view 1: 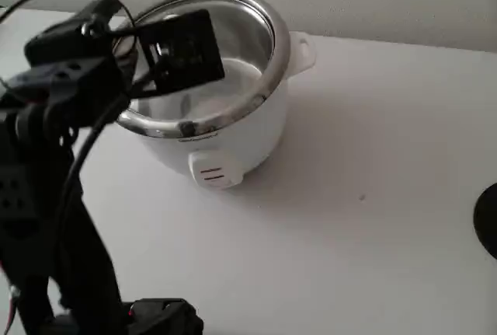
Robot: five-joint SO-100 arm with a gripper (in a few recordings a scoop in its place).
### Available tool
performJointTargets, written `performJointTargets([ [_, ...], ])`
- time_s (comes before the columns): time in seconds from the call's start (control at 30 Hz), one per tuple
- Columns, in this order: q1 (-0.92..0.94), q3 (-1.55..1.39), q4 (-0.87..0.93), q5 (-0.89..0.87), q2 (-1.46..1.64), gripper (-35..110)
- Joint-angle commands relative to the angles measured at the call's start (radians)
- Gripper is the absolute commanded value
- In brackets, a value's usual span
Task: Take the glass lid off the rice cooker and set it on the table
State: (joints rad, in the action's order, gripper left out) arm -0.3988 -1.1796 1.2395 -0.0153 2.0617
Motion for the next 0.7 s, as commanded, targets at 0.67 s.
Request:
performJointTargets([
  [0.67, 0.092, 0.083, -0.227, 0.009, -0.264, 20],
])
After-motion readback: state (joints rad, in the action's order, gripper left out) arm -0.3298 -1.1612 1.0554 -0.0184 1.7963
